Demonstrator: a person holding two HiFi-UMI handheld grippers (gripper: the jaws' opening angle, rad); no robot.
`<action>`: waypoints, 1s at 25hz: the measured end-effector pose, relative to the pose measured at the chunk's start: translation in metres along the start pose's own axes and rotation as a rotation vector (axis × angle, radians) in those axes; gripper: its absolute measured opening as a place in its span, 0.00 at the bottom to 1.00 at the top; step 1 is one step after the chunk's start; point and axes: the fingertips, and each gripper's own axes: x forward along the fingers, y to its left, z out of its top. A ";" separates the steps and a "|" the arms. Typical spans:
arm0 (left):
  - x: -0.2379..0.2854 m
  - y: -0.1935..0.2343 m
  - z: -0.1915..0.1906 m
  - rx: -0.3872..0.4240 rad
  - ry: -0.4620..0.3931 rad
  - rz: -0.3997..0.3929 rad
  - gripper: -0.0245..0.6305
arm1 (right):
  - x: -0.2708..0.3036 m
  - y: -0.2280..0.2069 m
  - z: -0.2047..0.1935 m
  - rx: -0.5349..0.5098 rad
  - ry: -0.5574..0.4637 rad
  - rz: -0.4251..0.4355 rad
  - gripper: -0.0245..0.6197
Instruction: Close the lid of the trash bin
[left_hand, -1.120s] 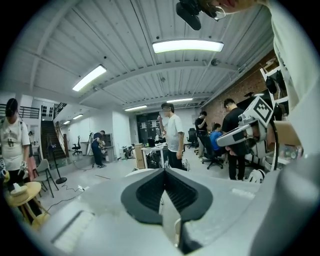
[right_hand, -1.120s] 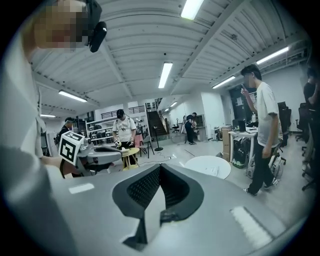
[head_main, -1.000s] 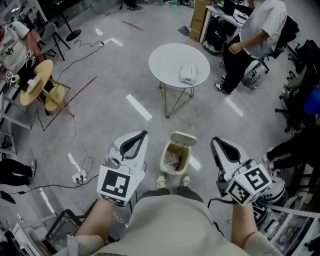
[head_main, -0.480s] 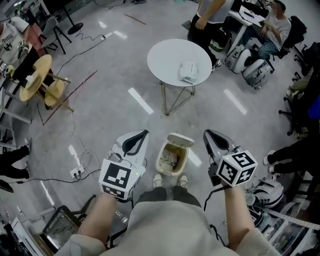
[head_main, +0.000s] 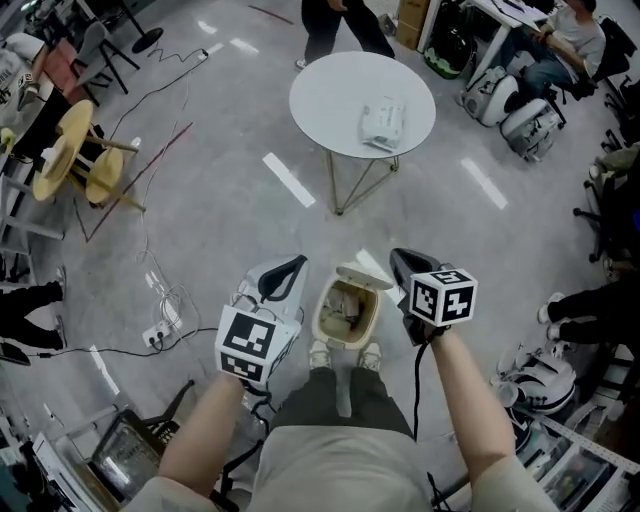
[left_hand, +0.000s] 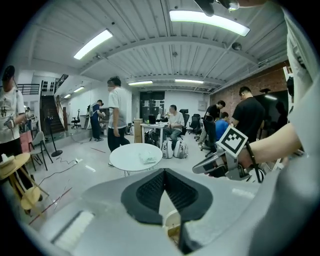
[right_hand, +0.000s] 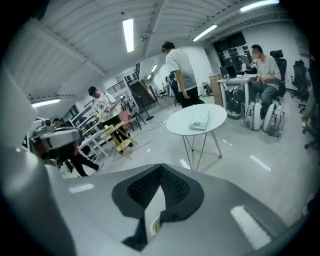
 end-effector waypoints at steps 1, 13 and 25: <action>0.008 0.000 -0.011 -0.004 0.016 -0.002 0.04 | 0.012 -0.006 -0.010 -0.006 0.034 0.005 0.04; 0.081 0.003 -0.147 -0.060 0.199 -0.019 0.04 | 0.122 -0.091 -0.126 0.031 0.260 -0.053 0.04; 0.085 -0.011 -0.205 -0.138 0.258 -0.029 0.04 | 0.113 -0.061 -0.196 0.105 0.390 0.028 0.05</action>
